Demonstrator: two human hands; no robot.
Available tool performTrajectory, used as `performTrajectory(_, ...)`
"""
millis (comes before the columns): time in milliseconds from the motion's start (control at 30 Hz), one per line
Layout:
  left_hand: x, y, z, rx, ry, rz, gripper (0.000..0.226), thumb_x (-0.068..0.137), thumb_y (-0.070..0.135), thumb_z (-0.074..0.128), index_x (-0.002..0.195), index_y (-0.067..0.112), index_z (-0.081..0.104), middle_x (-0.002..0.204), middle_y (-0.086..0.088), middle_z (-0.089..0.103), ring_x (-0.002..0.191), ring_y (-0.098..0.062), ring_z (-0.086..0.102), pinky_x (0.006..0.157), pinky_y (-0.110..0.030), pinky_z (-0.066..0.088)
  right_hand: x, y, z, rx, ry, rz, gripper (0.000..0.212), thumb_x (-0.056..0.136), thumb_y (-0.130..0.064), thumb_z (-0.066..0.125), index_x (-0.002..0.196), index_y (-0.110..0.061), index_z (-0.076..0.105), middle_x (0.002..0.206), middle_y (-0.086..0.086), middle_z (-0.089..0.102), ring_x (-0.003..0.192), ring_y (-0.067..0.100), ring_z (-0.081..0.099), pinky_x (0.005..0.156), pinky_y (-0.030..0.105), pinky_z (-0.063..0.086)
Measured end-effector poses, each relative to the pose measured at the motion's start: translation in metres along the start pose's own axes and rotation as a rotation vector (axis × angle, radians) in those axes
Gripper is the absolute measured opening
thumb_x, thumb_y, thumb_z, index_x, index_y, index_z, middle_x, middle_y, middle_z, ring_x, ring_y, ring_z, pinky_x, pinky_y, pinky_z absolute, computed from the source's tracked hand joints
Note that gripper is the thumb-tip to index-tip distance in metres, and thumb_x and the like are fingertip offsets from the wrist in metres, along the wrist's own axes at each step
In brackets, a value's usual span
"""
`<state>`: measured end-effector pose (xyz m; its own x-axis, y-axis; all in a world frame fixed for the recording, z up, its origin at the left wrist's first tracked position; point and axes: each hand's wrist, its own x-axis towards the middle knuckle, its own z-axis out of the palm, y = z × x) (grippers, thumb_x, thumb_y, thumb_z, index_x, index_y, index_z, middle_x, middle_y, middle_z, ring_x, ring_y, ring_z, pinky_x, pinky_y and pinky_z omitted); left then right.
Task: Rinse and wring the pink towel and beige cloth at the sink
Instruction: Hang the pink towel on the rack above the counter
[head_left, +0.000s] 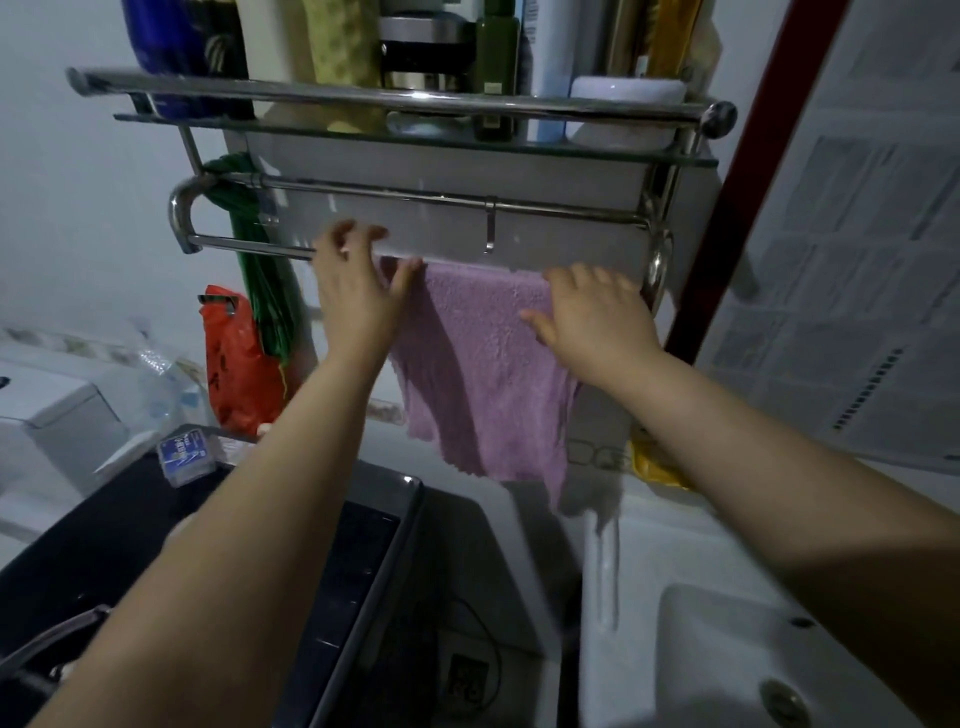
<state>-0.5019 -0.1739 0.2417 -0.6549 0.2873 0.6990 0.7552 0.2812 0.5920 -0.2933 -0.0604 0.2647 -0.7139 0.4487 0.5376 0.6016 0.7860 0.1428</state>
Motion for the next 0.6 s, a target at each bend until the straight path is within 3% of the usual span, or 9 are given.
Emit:
performTrajectory(100,-0.012,-0.011,0.004,-0.371,0.134,-0.390,0.063,0.084,0.040,0.068,0.130,0.007,0.041,0.134,-0.014,0.035,0.124,-0.029,0.041,0.106,-0.033,0.035,-0.001,0.009,0.003,-0.053,0.020,0.011,0.056,0.094,-0.052,0.039,0.128,-0.009,0.049,0.121,0.017,0.057,0.113,0.033,0.050,0.104,0.041,0.030)
performTrajectory(167,-0.019,-0.022,0.007,-0.577,-0.032,-0.557,0.063,0.088,0.044,0.062,0.132,0.006,0.036,0.130,-0.010,0.042,0.119,-0.026,0.049,0.096,-0.031,0.042,-0.009,0.013,0.004,0.097,0.222,-0.110,0.049,0.094,-0.044,0.046,0.125,-0.007,0.052,0.119,0.015,0.058,0.112,0.031,0.052,0.107,0.038,0.030)
performTrajectory(233,-0.032,-0.031,0.011,-0.620,-0.282,-0.576,0.063,0.089,0.046,0.059,0.134,0.008,0.038,0.129,-0.008,0.051,0.116,-0.023,0.053,0.093,-0.032,0.046,-0.028,0.010,0.014,0.325,0.501,-0.188,0.032,0.094,-0.035,0.051,0.105,-0.005,0.058,0.100,0.012,0.059,0.095,0.025,0.053,0.090,0.030,0.039)
performTrajectory(300,-0.045,-0.040,0.015,-0.610,-0.397,-0.582,0.062,0.086,0.042,0.065,0.132,0.009,0.042,0.127,-0.007,0.055,0.111,-0.023,0.056,0.091,-0.036,0.048,-0.051,0.007,0.033,0.609,0.606,0.006,0.025,0.091,-0.031,0.055,0.090,-0.006,0.050,0.086,0.007,0.049,0.079,0.020,0.048,0.074,0.027,0.038)
performTrajectory(367,-0.058,-0.050,0.018,-0.575,-0.430,-0.602,0.058,0.083,0.038,0.069,0.128,0.009,0.048,0.122,-0.006,0.058,0.105,-0.025,0.059,0.086,-0.037,0.051,-0.064,0.007,0.057,0.932,0.543,0.394,0.030,0.088,-0.030,0.062,0.098,-0.009,0.043,0.090,0.009,0.047,0.075,0.018,0.049,0.071,0.030,0.041)
performTrajectory(433,-0.074,-0.060,0.021,-0.523,-0.472,-0.628,0.055,0.083,0.036,0.070,0.126,0.007,0.051,0.115,-0.007,0.061,0.098,-0.025,0.062,0.081,-0.037,0.052,-0.064,0.009,0.073,1.207,0.339,0.685,0.048,0.086,-0.029,0.066,0.119,-0.007,0.037,0.111,0.015,0.051,0.091,0.017,0.055,0.079,0.027,0.046)
performTrajectory(500,-0.088,-0.067,0.027,-0.502,-0.503,-0.662,0.049,0.085,0.036,0.068,0.120,0.006,0.055,0.108,-0.008,0.064,0.091,-0.024,0.064,0.076,-0.034,0.054,-0.061,0.012,0.084,1.441,0.095,0.723,0.059,0.086,-0.025,0.066,0.132,-0.008,0.033,0.123,0.010,0.051,0.100,0.012,0.056,0.078,0.013,0.048)
performTrajectory(600,-0.102,-0.070,0.031,-0.489,-0.484,-0.654,0.031,0.089,0.039,0.062,0.093,0.008,0.060,0.085,-0.008,0.066,0.070,-0.015,0.063,0.056,-0.023,0.051,-0.067,0.012,0.097,1.457,-0.154,0.657,0.039,0.085,-0.022,0.069,0.118,-0.012,0.052,0.109,0.002,0.062,0.085,0.000,0.060,0.064,0.009,0.048)
